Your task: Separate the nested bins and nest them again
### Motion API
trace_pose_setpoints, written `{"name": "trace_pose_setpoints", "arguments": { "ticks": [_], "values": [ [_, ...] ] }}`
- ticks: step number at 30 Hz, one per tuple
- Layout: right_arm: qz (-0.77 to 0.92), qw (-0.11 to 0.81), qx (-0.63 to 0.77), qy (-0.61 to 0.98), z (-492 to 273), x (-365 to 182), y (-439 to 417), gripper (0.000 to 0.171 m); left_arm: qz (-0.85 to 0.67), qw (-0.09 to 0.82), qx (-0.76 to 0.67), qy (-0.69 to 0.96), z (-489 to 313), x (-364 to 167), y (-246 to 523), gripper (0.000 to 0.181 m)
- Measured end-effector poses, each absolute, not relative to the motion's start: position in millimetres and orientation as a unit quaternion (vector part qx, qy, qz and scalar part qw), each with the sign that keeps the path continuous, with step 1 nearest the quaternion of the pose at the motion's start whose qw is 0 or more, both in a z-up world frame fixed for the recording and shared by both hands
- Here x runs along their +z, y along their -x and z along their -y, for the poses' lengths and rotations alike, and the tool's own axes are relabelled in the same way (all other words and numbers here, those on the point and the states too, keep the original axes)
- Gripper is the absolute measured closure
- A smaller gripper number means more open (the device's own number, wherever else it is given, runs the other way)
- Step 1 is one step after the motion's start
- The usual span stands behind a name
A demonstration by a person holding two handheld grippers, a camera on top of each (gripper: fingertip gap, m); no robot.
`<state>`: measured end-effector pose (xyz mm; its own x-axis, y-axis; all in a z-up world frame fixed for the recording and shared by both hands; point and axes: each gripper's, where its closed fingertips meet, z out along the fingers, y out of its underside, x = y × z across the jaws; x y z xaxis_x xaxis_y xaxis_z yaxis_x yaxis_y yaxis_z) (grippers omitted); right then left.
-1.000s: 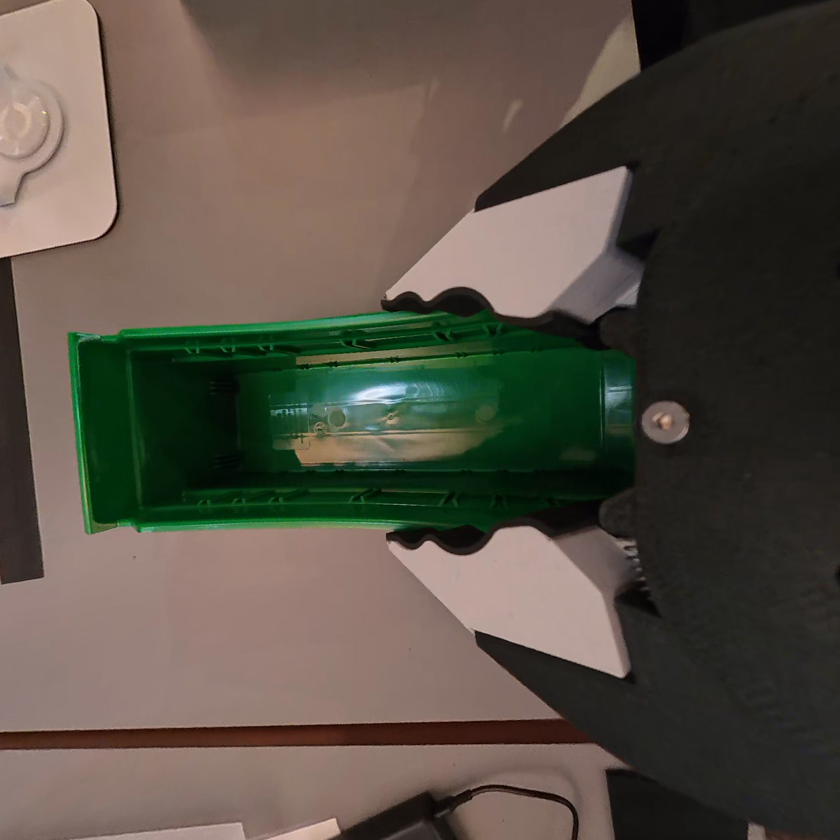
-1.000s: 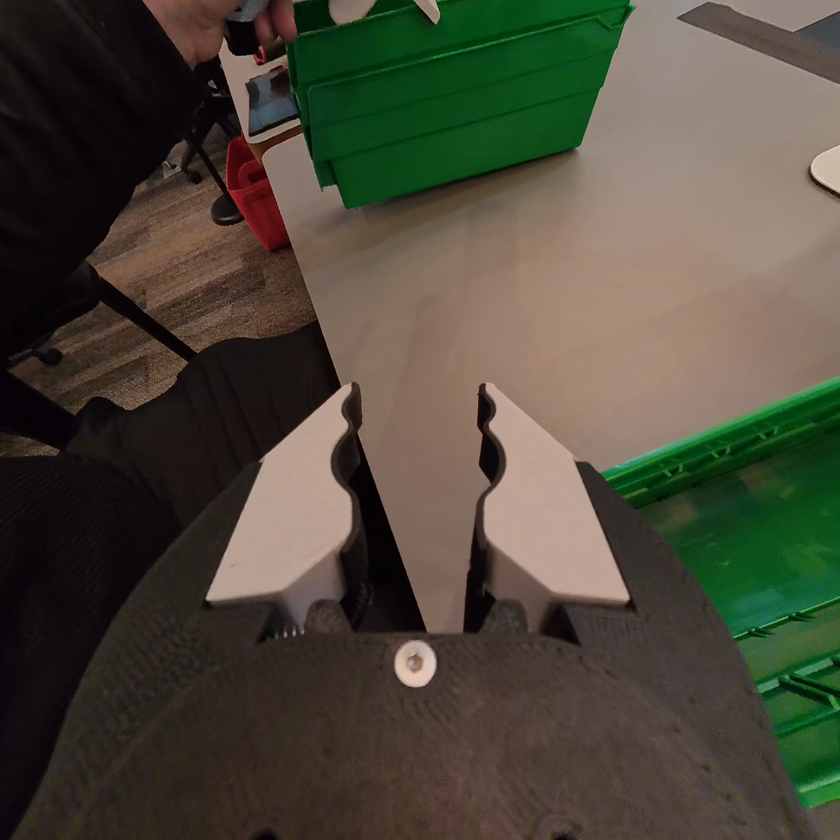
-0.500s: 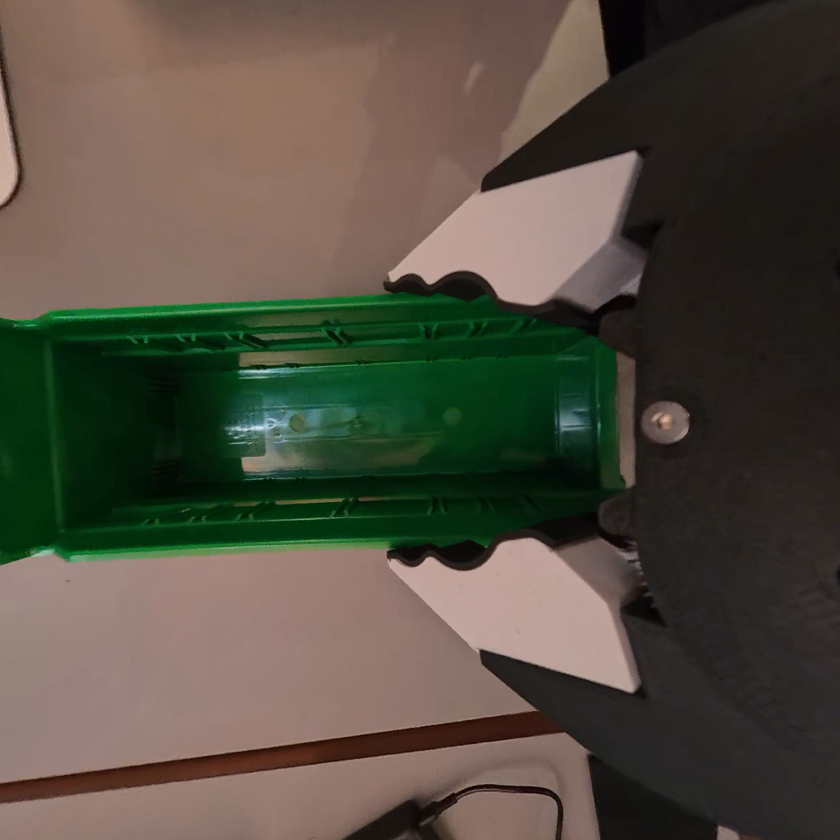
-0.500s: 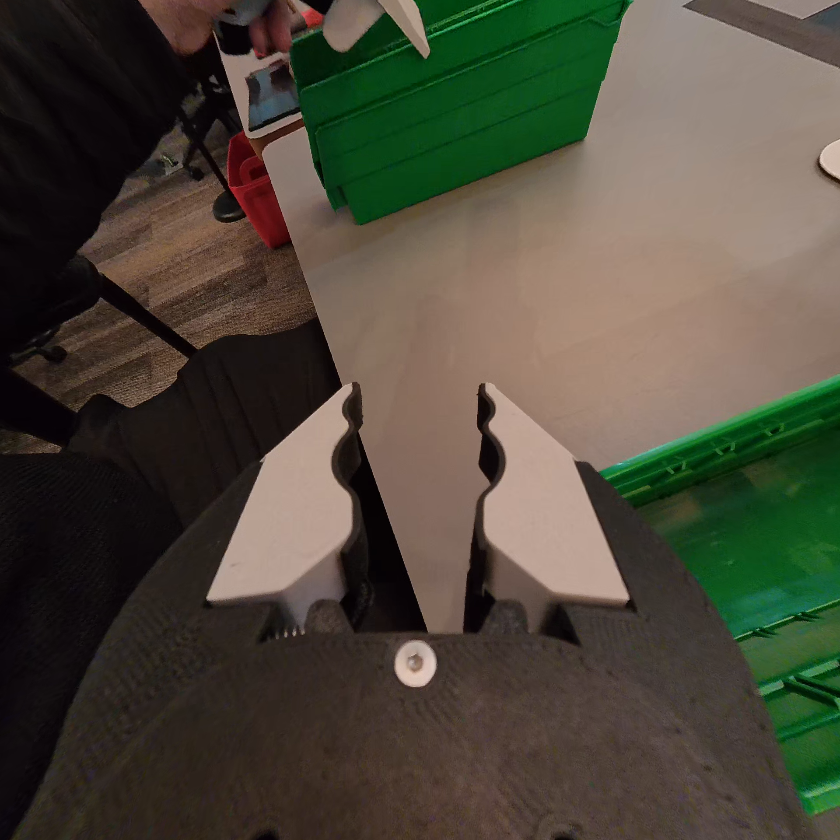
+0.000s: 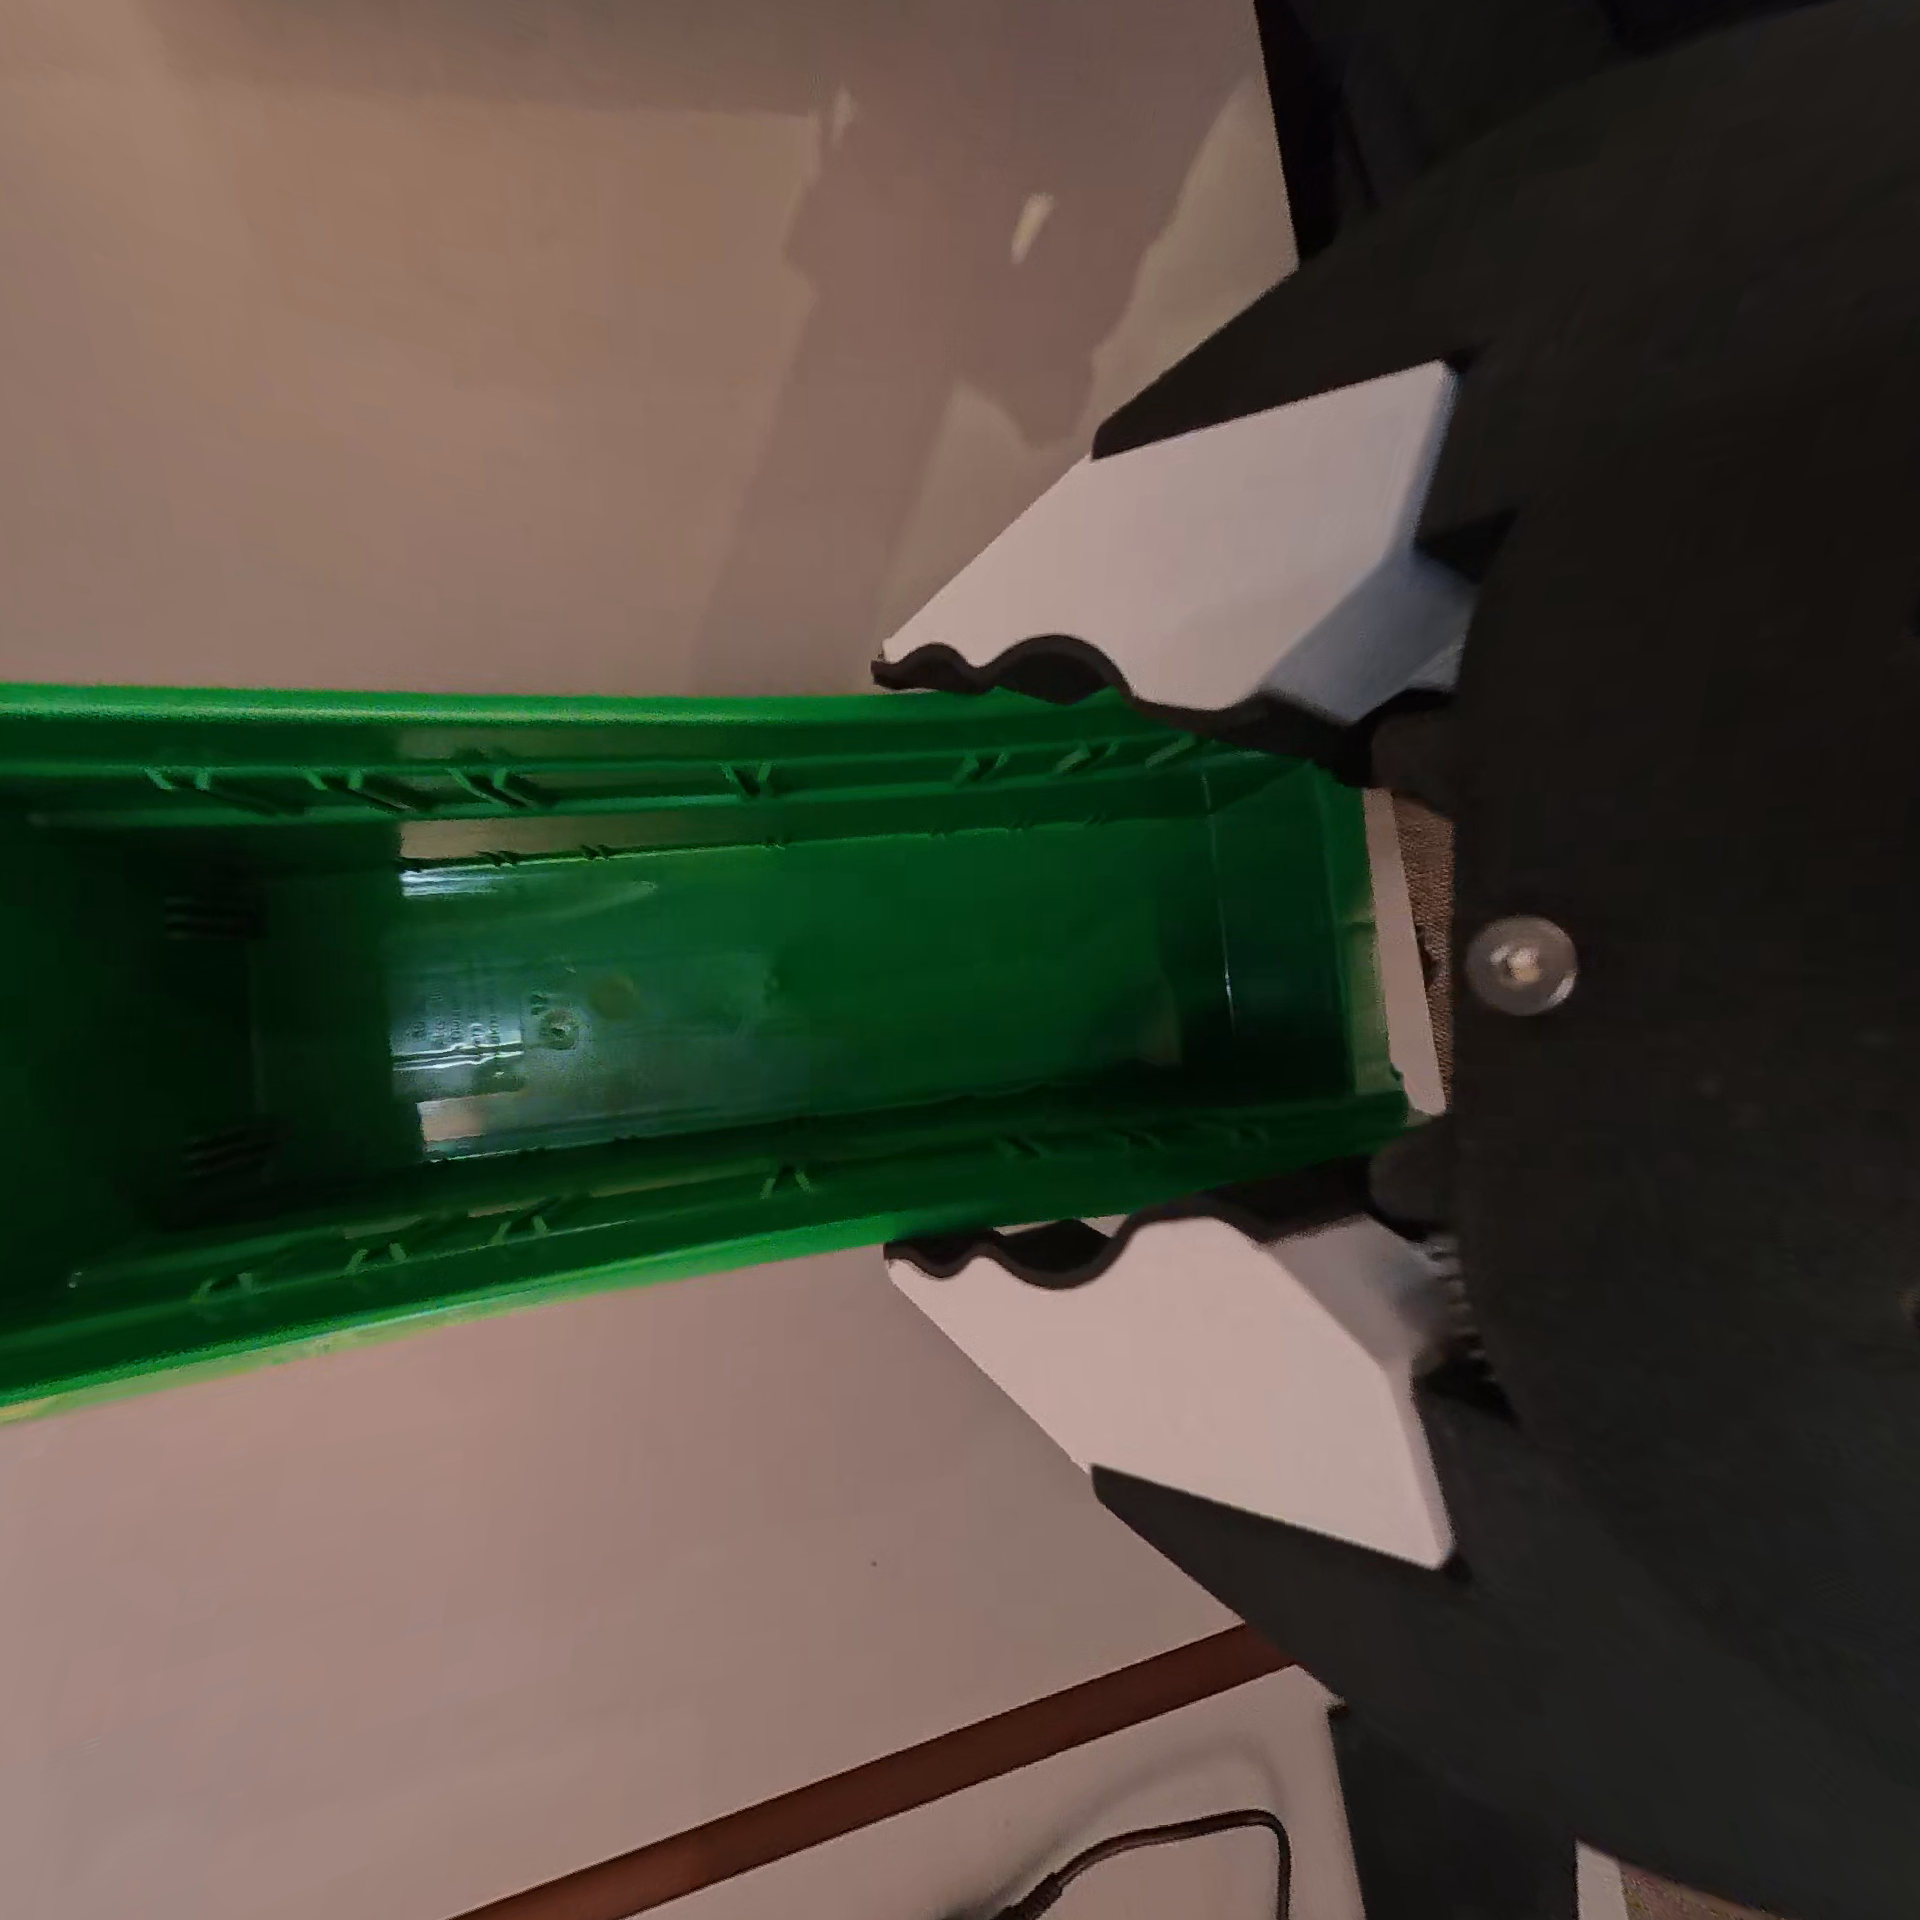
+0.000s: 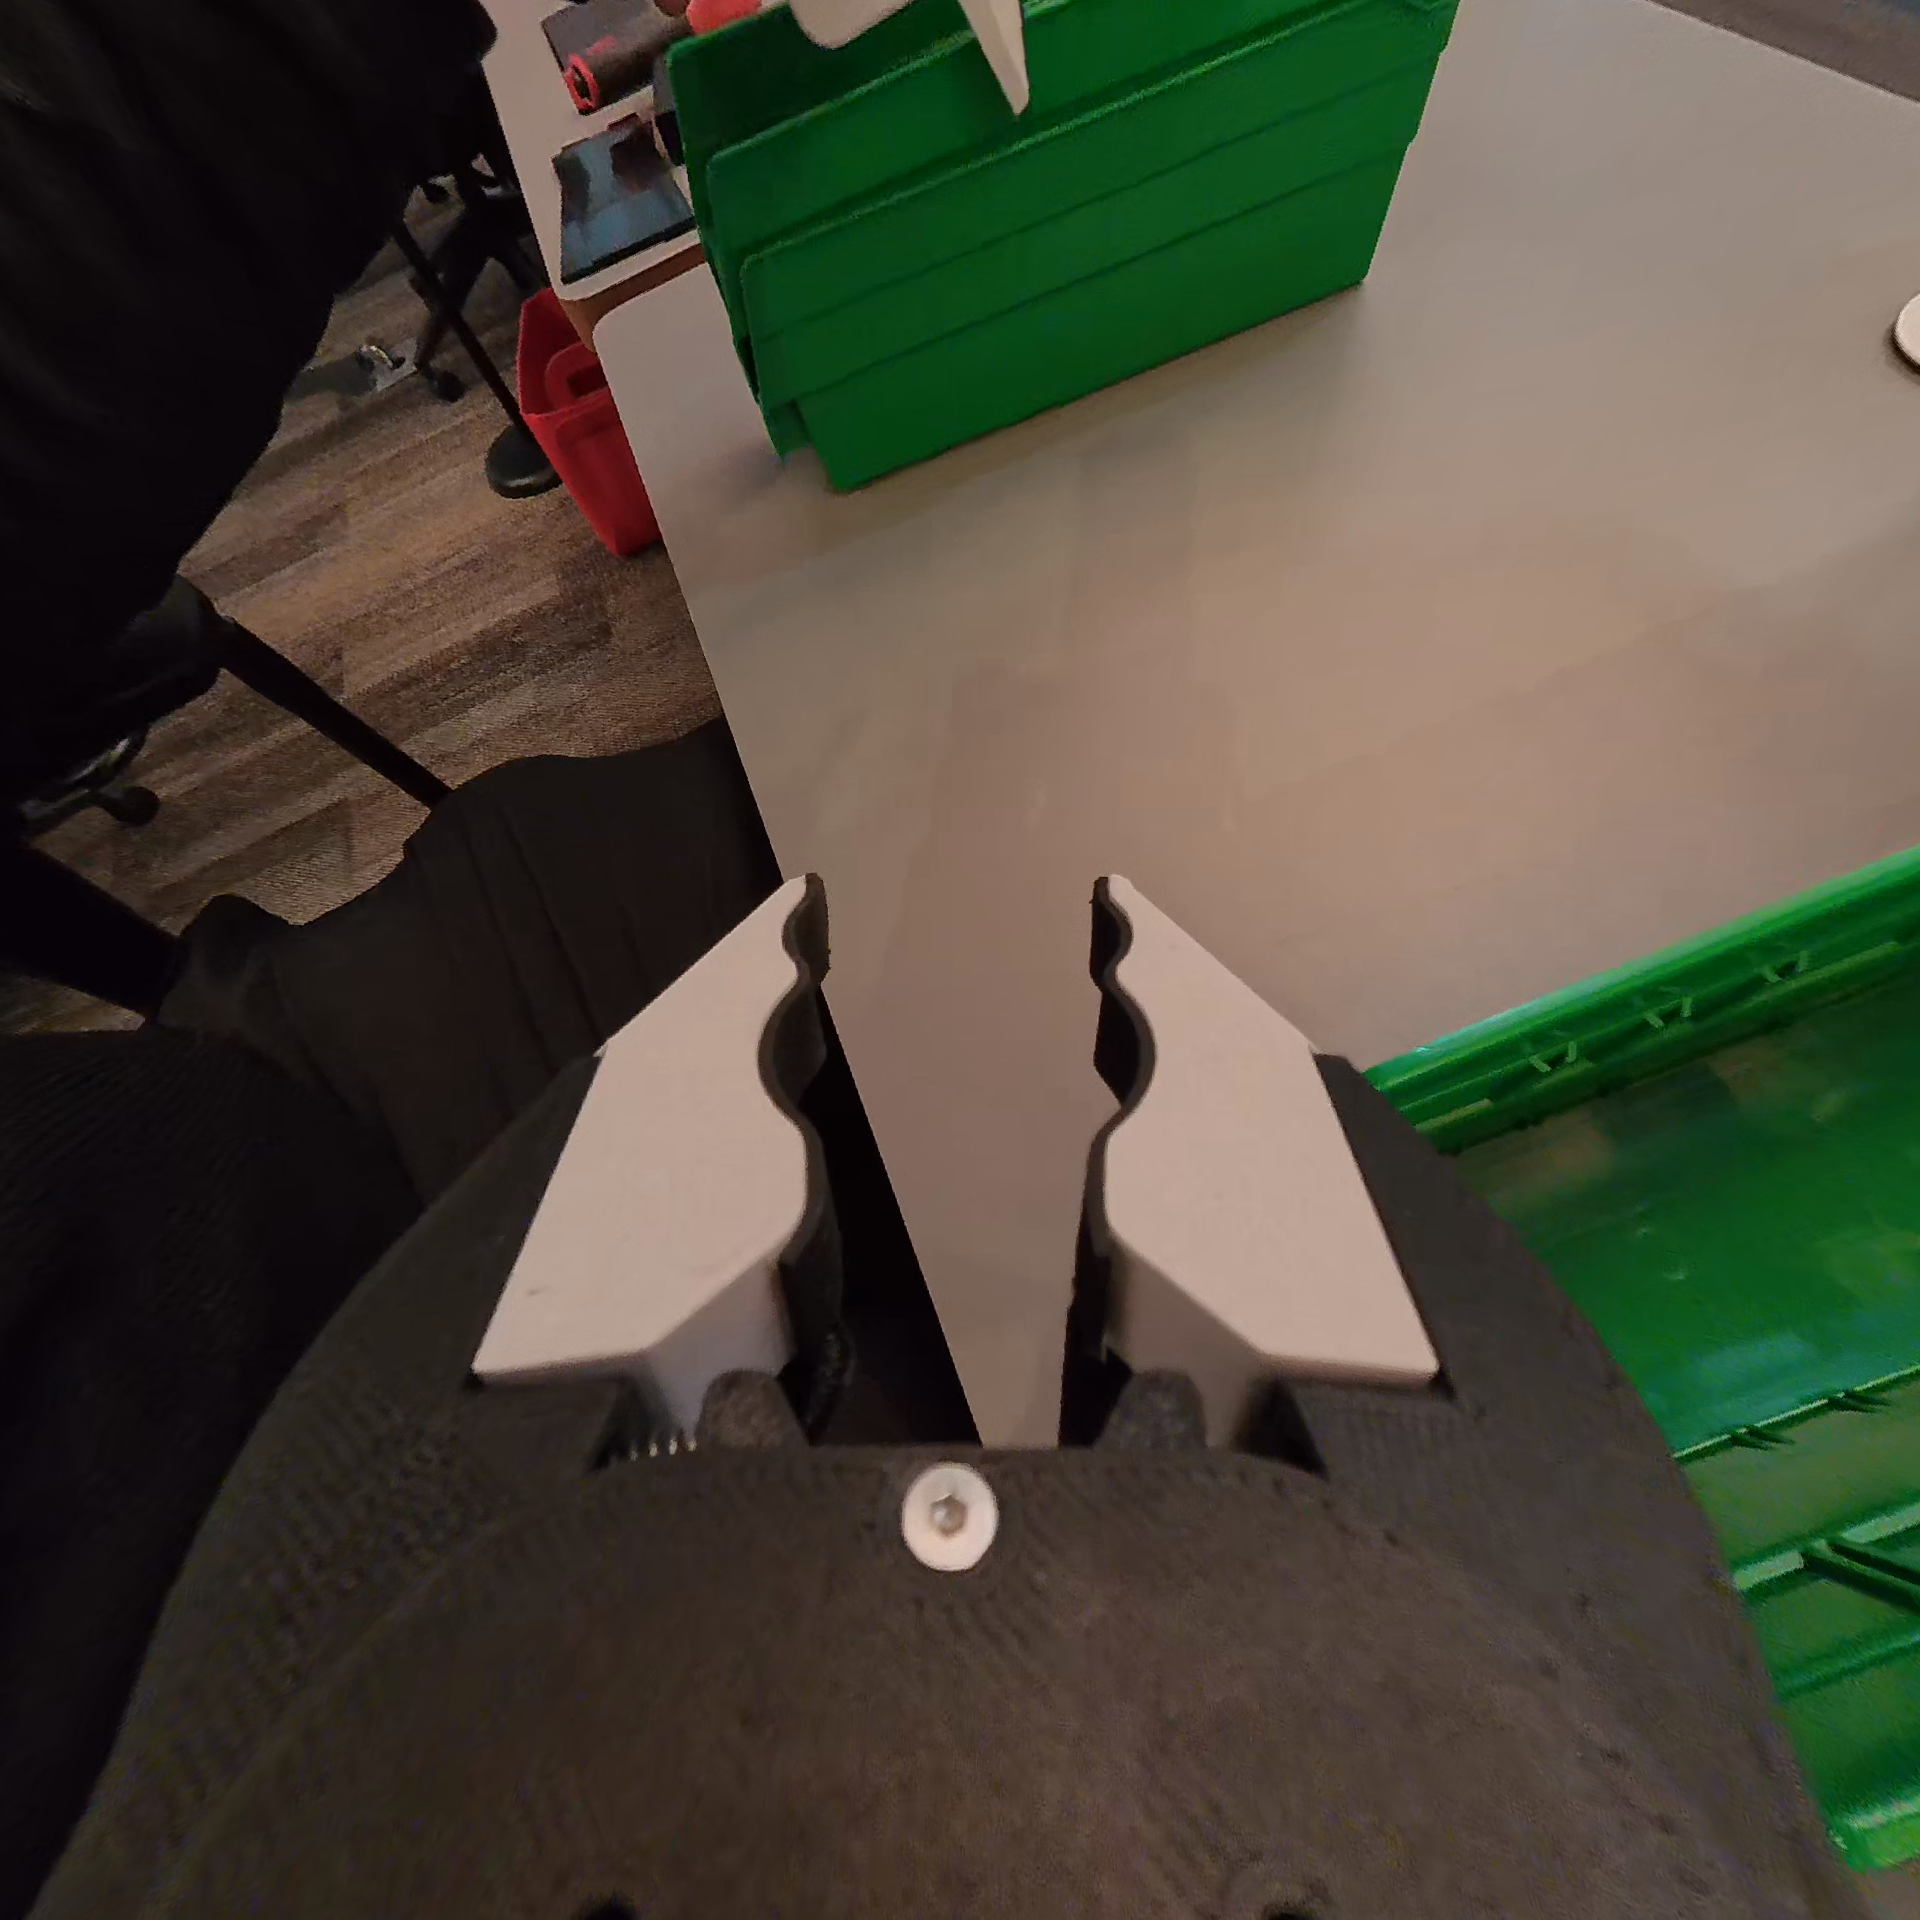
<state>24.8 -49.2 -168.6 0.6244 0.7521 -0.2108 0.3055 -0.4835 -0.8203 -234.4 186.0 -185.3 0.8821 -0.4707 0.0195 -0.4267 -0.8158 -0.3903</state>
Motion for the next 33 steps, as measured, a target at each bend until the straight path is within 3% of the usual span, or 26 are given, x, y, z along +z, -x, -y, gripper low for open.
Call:
{"name": "trace_pose_setpoints", "arguments": {
  "ticks": [11, 19, 33],
  "values": [
    [0.324, 0.398, 0.295, 0.806, 49, -164, -20, 0.125, -0.231, 0.261, -0.071, 0.935, -186, -168, 233, 0.084],
    [0.368, 0.435, 0.325, 0.755, 54, -129, 47, 0.124, -0.225, 0.316, -0.109, 0.915, -181, -159, 224, 0.085],
    [0.346, 0.475, 0.35, 0.729, -69, -148, 156, 0.13, -0.228, 0.341, -0.154, 0.899, -158, -162, 219, 0.09]
  ]
}}
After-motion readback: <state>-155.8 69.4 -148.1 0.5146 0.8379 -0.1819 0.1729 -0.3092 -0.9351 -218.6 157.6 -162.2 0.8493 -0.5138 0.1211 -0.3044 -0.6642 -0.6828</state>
